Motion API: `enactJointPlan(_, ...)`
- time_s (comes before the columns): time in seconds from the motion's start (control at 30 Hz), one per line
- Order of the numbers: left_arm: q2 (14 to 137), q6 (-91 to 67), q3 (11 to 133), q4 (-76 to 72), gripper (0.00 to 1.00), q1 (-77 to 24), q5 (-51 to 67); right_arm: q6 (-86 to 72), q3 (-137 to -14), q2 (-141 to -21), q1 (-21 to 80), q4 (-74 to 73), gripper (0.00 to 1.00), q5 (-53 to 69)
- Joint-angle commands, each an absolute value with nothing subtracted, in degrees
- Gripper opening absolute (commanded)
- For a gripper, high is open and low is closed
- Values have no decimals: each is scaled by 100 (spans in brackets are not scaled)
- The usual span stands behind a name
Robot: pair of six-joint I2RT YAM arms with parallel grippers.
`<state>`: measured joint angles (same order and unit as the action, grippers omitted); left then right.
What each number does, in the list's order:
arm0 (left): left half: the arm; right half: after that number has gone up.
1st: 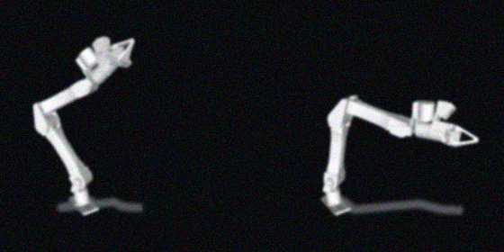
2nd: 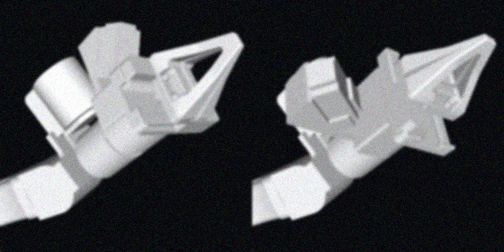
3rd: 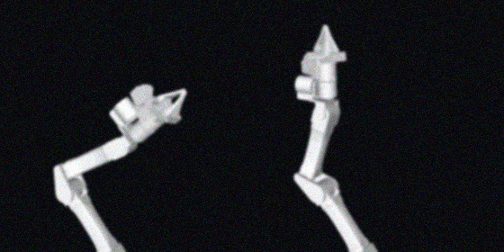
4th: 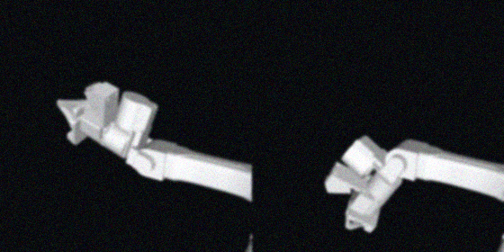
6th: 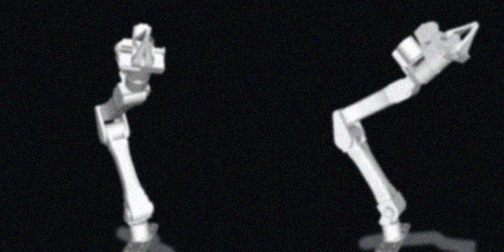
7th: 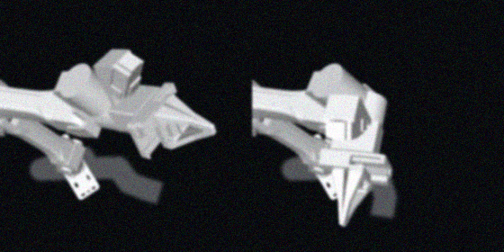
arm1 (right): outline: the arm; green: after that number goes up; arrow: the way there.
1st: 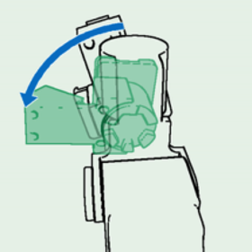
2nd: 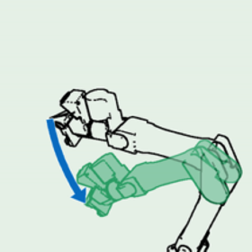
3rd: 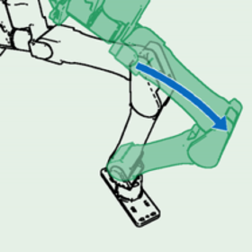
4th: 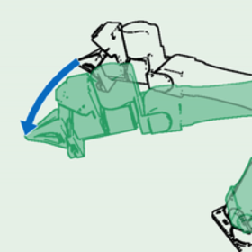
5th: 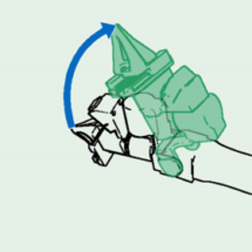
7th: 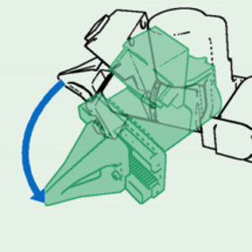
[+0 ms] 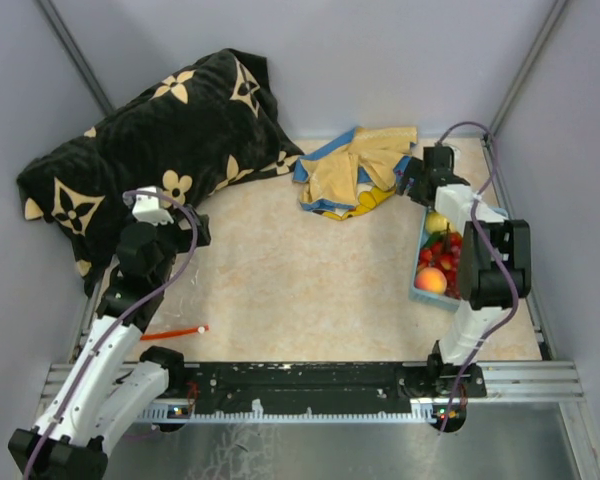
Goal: Place the food in the zip-top bag and seal the zipper
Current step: Move the bin to the center of the board, then pick up the zipper food storage bag at the corner of the board.
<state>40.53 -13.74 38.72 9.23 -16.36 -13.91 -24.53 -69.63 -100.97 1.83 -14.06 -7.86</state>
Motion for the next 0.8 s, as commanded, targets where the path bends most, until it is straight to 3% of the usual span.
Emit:
enactJointPlan(0.0, 4166, -1473, 4000, 994, 100, -1658, -1539, -2059, -7980, -10646, 488, -1072, 86, -668)
enactJointPlan(0.37, 4665, -1834, 4090, 1362, 100, -1644, -1822, -1846, -8715, -11071, 650, -1234, 86, -565)
enactJointPlan(0.77, 6299, -2450, 4975, 3046, 100, -1253, -2332, -1477, -7814, -9407, 1093, -1729, 87, -639)
